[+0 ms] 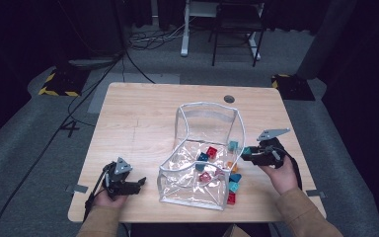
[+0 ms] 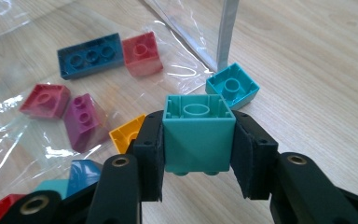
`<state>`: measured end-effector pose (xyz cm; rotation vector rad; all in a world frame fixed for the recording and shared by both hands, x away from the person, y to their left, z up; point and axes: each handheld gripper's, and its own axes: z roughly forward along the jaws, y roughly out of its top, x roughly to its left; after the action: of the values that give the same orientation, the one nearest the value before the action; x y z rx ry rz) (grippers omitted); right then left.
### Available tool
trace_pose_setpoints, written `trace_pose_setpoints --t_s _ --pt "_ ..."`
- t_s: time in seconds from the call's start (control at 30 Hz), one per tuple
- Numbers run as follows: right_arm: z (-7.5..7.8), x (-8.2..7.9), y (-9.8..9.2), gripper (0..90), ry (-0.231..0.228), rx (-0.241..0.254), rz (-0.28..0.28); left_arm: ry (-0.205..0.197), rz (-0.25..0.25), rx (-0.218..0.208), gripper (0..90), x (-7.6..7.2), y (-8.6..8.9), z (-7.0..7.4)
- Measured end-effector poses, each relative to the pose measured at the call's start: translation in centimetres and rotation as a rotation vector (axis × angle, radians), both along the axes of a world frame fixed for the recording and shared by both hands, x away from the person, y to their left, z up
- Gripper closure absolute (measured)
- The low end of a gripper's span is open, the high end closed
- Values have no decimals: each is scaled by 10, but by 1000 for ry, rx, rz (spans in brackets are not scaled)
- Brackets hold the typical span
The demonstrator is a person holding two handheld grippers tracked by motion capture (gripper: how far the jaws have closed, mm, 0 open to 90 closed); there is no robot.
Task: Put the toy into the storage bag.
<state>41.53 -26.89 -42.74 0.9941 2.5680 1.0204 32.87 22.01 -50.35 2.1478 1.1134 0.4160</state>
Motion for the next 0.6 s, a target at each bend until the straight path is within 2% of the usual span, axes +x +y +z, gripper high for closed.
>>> trace_pose_setpoints --t_s 0.6 --pt "58 -17 -8 583 -68 62 25 0 0 0 206 0 0 0"
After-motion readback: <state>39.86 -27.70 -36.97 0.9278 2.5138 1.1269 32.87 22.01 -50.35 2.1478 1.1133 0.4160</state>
